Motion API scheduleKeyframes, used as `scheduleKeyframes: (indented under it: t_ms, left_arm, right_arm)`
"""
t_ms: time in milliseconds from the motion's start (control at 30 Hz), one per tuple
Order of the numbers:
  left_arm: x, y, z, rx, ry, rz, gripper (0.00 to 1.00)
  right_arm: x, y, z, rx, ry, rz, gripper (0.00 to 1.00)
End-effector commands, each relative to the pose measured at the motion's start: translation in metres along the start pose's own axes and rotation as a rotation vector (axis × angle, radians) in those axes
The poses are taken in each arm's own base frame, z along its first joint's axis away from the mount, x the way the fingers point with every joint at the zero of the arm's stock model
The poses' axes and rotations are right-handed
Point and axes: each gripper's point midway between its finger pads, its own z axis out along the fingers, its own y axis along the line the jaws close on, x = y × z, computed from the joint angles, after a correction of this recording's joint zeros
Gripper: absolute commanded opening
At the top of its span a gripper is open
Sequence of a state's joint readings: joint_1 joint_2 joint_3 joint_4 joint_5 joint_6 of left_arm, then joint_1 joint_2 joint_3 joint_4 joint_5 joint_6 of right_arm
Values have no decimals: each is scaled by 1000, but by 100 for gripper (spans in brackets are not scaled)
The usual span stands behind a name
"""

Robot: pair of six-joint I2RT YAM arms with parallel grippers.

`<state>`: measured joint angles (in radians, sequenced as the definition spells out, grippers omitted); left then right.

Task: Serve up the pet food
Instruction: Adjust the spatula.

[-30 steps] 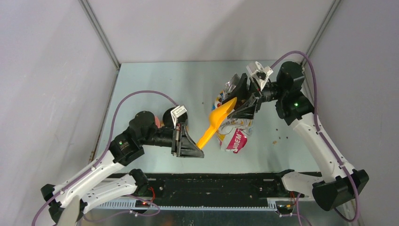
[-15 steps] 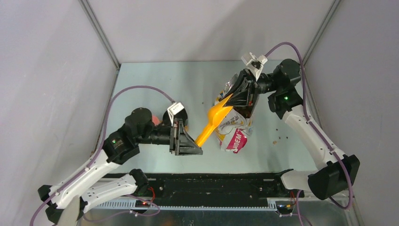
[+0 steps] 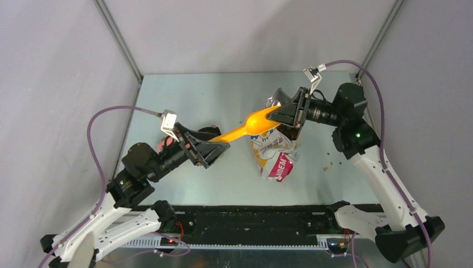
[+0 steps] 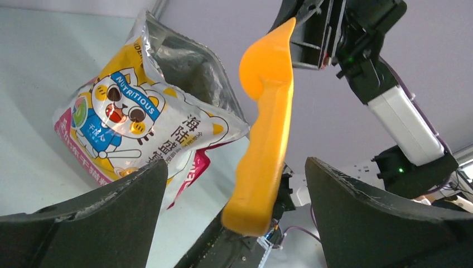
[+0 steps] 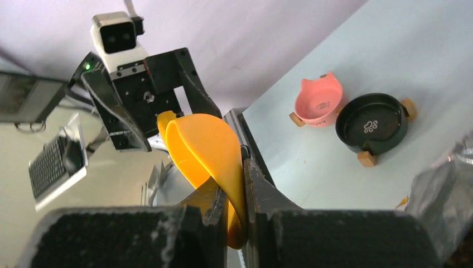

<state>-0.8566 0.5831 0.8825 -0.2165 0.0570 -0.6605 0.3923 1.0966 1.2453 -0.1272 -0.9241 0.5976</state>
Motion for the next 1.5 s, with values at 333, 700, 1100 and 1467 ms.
scheduleKeyframes:
  t_ms: [333,700,1100,1467]
  left_arm:
    - [-9,-18,43,149,-90,-30,60]
    - [-21,-24,42,160,-124,26,37]
    - [-22,-25,46,179,-143,-4,0]
    - [-25,-4,46,62,-169,-53,0]
  right_arm:
    - [10,-46,-13,280,-202,202,0]
    - [15,-50,-17,280,-173,208,0]
    - [18,-68,-28,354,-177,152,44]
    - [4,-71,-51,446,-261,60,80]
